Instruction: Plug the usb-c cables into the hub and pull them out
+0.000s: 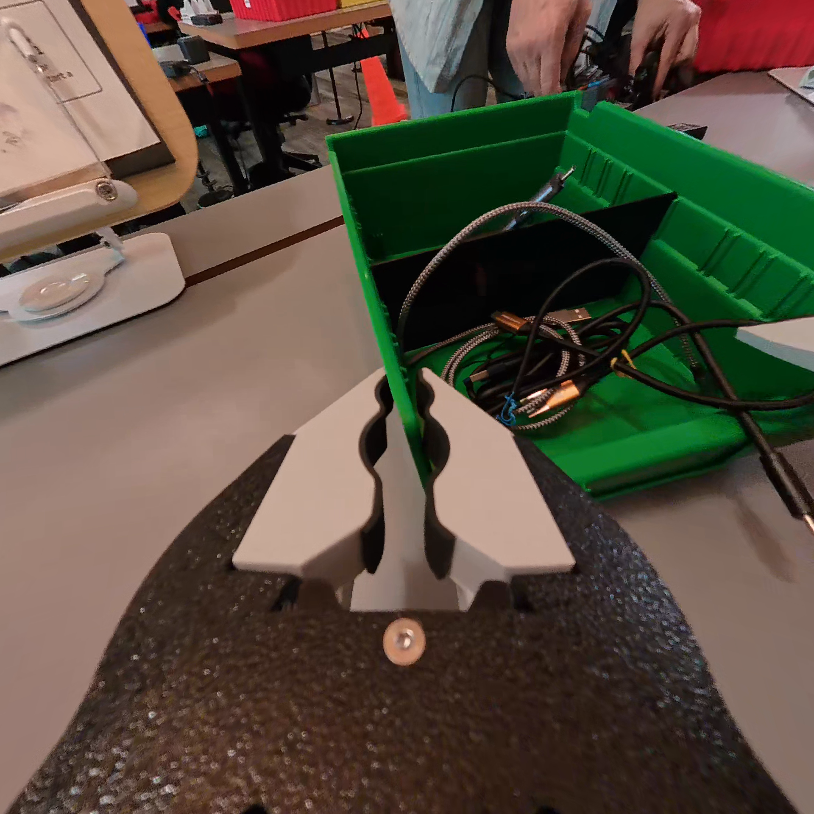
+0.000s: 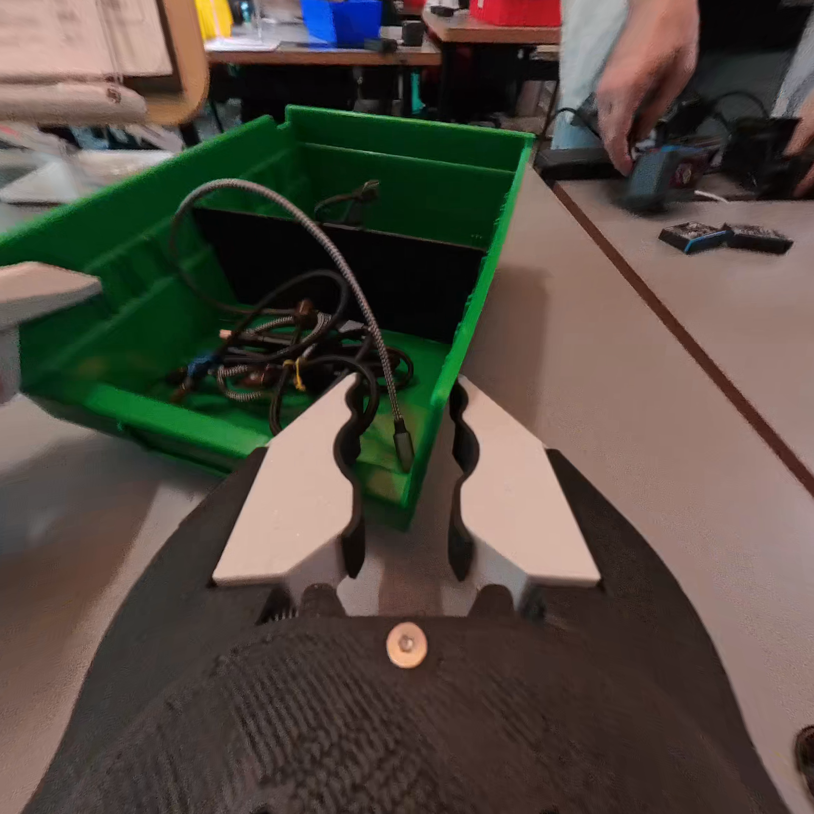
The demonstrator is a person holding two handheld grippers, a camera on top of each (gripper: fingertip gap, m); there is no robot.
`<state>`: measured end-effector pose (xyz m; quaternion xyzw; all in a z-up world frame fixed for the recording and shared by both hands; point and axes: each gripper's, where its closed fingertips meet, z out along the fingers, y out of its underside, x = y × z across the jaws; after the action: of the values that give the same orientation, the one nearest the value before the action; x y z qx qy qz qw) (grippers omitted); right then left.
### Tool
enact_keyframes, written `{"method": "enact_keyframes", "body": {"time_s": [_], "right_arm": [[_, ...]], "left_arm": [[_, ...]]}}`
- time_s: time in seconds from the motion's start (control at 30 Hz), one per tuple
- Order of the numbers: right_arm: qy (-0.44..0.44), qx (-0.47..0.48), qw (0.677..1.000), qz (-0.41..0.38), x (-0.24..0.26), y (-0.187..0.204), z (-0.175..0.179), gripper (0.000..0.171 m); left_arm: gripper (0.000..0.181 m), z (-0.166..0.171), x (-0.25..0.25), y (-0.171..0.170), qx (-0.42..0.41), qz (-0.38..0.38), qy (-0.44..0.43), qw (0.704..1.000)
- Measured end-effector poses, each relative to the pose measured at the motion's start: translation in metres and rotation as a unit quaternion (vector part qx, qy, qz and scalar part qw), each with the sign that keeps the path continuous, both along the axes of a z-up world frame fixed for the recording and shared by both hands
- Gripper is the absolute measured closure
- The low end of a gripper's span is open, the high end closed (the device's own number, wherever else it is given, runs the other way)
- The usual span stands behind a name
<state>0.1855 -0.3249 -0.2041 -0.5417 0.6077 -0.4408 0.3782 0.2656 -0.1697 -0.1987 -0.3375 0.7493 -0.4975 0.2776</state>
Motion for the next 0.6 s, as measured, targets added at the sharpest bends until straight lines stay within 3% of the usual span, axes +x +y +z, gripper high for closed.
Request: {"method": "enact_keyframes", "body": {"time_s": [0.13,0.27,0.6], "right_arm": [[0.022,-0.014,1.000,0.007,-0.002,0.012,0.001,0.159],[0.030,-0.020,0.998,0.045,-0.001,0.057,0.001,0.159],[0.038,-0.091,0.979,0.179,0.000,0.255,-0.002,0.151]], "left_arm": [[0.176,0.000,-0.004,0.025,0.003,0.016,-0.002,1.000],[0.173,0.001,-0.015,0.070,-0.012,0.022,-0.004,1.000],[0.178,0.001,-0.037,0.274,-0.019,0.148,-0.011,0.989]]}}
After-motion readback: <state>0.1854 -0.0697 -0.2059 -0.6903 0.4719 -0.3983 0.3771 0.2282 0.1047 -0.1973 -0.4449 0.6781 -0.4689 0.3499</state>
